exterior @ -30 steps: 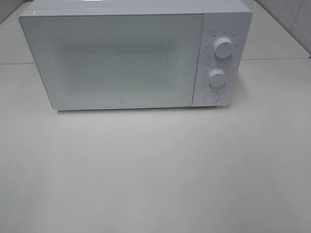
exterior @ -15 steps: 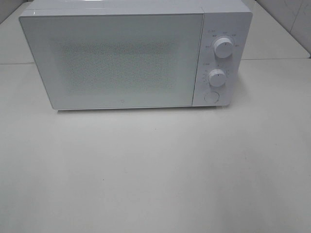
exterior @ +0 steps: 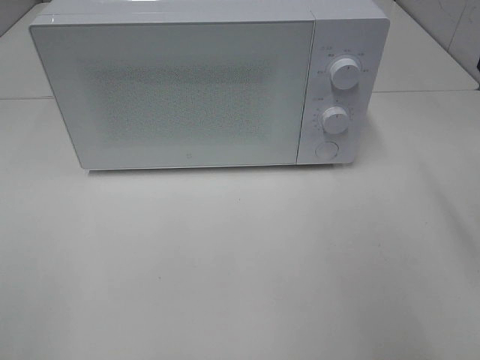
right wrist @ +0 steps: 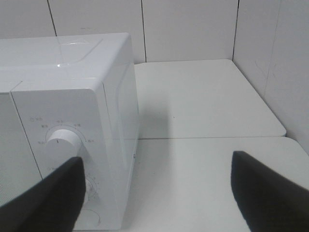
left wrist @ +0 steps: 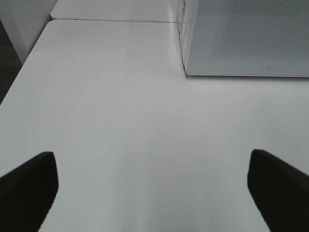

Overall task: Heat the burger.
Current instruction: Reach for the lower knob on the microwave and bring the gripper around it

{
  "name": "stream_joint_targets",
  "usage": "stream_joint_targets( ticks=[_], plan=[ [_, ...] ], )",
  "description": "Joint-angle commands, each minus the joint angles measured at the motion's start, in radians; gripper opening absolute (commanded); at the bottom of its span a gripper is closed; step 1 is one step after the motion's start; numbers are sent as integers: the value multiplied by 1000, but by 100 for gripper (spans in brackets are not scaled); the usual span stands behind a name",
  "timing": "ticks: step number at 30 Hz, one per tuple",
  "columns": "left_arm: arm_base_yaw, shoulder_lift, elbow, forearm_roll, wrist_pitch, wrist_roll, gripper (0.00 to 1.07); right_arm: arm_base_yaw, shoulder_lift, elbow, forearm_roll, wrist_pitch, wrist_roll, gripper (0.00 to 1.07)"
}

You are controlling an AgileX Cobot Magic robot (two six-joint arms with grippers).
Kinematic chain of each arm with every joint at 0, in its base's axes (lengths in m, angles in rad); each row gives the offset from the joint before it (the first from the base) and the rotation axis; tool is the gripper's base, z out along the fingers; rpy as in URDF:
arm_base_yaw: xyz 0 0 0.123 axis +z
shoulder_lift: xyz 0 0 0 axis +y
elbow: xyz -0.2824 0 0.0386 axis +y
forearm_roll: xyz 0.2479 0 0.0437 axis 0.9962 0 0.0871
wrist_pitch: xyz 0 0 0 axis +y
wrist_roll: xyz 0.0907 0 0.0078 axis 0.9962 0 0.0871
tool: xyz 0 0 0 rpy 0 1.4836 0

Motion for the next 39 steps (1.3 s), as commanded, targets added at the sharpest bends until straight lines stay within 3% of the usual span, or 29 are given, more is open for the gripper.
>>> stream_joint_targets(
  ticks=[1, 11, 19, 23, 28, 39],
  plan=[
    [2, -16, 3, 2, -15, -6, 101, -5, 51, 17, -5, -104, 7, 81],
    [2, -16, 3, 2, -15, -6, 101, -3, 369, 109, -5, -643, -9, 79],
    [2, -16, 3, 2, -15, -6, 101, 1, 552, 109, 13, -770, -81, 77],
    [2, -16, 3, 2, -15, -6, 101, 103, 647, 108, 151, -813, -231, 76],
    [2, -16, 3, 2, -15, -6, 101, 217, 724, 107, 297, -863, -236, 77],
    [2, -16, 3, 2, -15, -6, 101, 353, 786, 51, 352, -907, -133, 76]
  ],
)
